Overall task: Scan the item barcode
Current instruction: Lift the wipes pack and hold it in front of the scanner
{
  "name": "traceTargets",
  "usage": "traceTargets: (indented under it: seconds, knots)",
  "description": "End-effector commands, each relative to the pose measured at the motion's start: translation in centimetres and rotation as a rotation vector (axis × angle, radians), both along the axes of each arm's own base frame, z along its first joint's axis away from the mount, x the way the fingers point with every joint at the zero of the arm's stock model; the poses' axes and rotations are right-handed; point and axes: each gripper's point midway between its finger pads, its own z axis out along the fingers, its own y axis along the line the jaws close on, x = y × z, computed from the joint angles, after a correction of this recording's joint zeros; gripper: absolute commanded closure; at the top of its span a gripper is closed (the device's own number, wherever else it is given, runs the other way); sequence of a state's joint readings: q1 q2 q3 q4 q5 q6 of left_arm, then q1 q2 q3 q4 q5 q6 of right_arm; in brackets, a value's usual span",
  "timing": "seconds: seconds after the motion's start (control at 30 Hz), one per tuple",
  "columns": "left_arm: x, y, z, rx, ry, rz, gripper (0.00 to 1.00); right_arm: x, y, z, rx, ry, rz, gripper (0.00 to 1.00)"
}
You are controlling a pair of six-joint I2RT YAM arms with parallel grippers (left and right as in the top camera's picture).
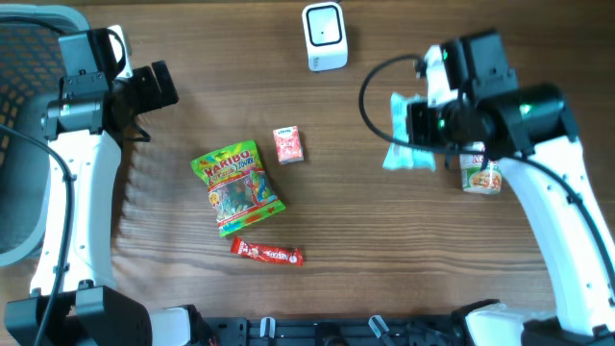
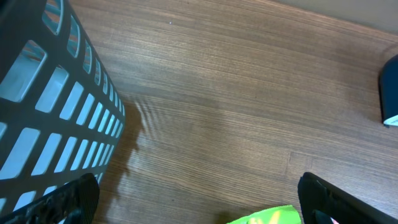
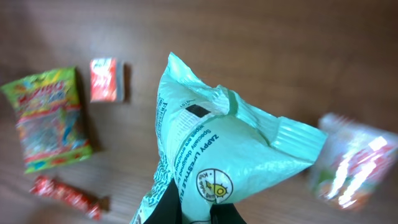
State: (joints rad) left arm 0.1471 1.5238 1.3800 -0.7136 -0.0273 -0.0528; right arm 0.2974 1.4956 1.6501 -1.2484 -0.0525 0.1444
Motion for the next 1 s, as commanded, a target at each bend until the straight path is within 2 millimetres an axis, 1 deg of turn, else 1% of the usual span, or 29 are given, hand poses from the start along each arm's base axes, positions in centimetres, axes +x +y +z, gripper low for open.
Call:
traceTargets:
  seconds: [0.0, 0.1, 0.2, 0.33, 0.47, 0.5, 0.57, 0.6, 0.63, 0.67, 0.7, 0.73, 0.77, 0.87, 0.93, 0.97]
  knots:
    - [0.0, 0.2, 0.7, 0.007, -0.018, -0.009, 0.0, 2.7, -0.7, 0.5, -0.144, -0.069, 0.107, 0.96]
    - [0.0, 0.2, 0.7, 0.007, -0.018, -0.009, 0.0, 4.8, -0.1, -0.6, -0.186, -0.096, 0.165, 0.96]
    - [0.0, 0.2, 0.7, 0.007, -0.018, -0.009, 0.0, 8.2, 0.6, -1.1, -0.317, -0.196, 0.241, 0.96]
    - [0.0, 0.2, 0.7, 0.007, -0.018, -0.009, 0.0, 10.9, 3.4, -1.1, -0.449, -0.314, 0.409, 0.96]
    - [0.0, 0.2, 0.7, 0.007, -0.018, -0.009, 0.0, 14.5, 6.8, -0.6, -0.666, -0.478, 0.544, 0.96]
    - [0.0, 0.2, 0.7, 0.007, -0.018, -0.009, 0.0, 15.6, 7.9, -0.8, -0.743, -0.517, 0.605, 0.95]
    - [0.0, 0.2, 0.7, 0.007, -0.018, -0.009, 0.0, 17.0, 9.1, -1.4, -0.846, -0.556, 0.669, 0.96]
    - [0.0, 0.2, 0.7, 0.007, -0.018, -0.009, 0.0, 17.4, 9.4, -1.6, -0.884, -0.564, 0.69, 0.96]
    - [0.0, 0.2, 0.7, 0.007, -0.018, -0.009, 0.0, 18.5, 9.8, -2.2, -0.976, -0.573, 0.726, 0.96]
    - [0.0, 0.2, 0.7, 0.007, -0.018, -0.009, 0.0, 19.0, 10.0, -2.6, -1.016, -0.577, 0.744, 0.96]
    - [0.0, 0.2, 0.7, 0.007, -0.018, -0.009, 0.0, 20.2, 10.4, -3.1, -1.099, -0.596, 0.774, 0.96]
    - [0.0, 0.2, 0.7, 0.007, -0.018, -0.009, 0.0, 21.3, 10.8, -3.1, -1.16, -0.628, 0.785, 0.96]
    - [0.0, 0.2, 0.7, 0.007, -0.018, -0.009, 0.0, 22.9, 11.4, -2.8, -1.21, -0.687, 0.749, 0.96]
    - [0.0, 0.2, 0.7, 0.007, -0.018, -0.009, 0.0, 25.8, 12.6, -1.8, -1.286, -0.844, 0.67, 0.96]
    - [0.0, 0.2, 0.7, 0.007, -0.018, -0.009, 0.0, 27.3, 13.3, -2.2, -1.309, -0.94, 0.628, 0.96]
    - [0.0, 0.2, 0.7, 0.007, -0.018, -0.009, 0.0, 27.7, 13.6, -2.8, -1.309, -0.969, 0.621, 0.96]
